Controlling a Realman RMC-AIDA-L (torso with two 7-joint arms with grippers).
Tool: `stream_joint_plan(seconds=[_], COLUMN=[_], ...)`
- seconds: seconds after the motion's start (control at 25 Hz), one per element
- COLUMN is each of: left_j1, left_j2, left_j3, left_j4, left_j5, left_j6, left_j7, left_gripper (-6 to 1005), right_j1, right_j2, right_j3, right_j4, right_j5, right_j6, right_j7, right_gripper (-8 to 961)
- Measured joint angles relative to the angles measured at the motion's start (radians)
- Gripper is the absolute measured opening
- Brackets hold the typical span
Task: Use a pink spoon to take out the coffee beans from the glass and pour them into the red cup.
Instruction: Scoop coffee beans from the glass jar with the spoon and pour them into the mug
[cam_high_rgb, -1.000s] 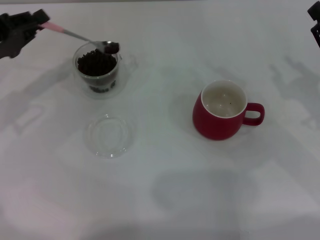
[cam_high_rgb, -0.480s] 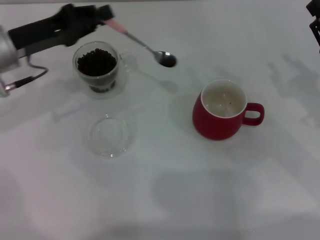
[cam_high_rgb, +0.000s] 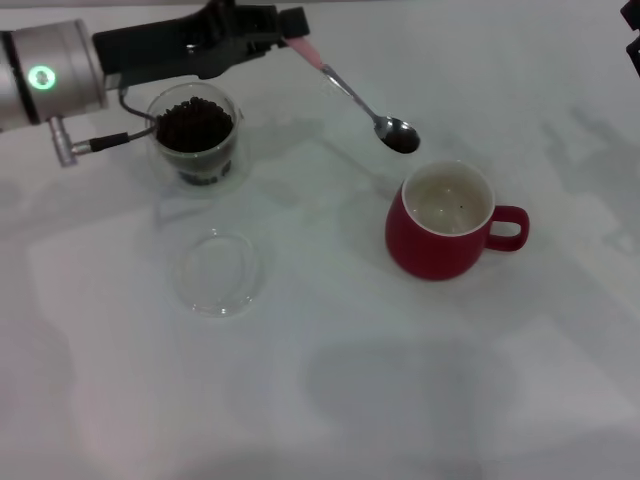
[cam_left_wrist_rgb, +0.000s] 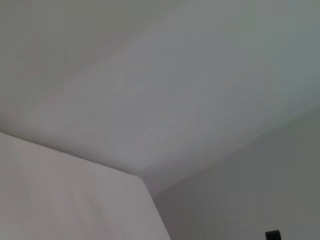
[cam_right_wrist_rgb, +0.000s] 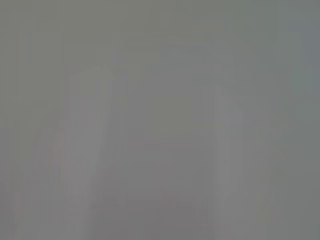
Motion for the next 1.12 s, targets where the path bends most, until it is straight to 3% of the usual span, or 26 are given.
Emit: stream_joint_plan(seconds=[0.6, 0.64, 0.92, 1.12], left_j1=[-0.1, -0.117, -0.127, -0.12], left_j2=[-0.046, -0.057, -0.067, -0.07], left_j3=[0.106, 0.157, 0.271, 0.287], left_j4=[0.023, 0.053, 0.117, 0.167], left_j5=[0.056, 0.063, 0.055, 0.035], left_j6=[-0.129, -0.14, -0.19, -0.201], left_j7=[0.078, 0.119, 0.202, 0.263], left_gripper=[147, 148, 150, 152], right_j1=[-0.003, -0.004, -0.009, -0.01], right_j2=[0.002, 0.001, 0.0, -0.002], right_j3=[0.0, 0.0, 0.0, 0.0], right_j4=[0.0, 0.0, 0.002, 0.011], right_j5=[0.016, 0.019, 0.021, 0.022], right_j6=[0.001, 0.001, 0.001, 0.001], right_j7=[0.001, 0.001, 0.001, 0.001], right_gripper=[450, 450, 450, 450])
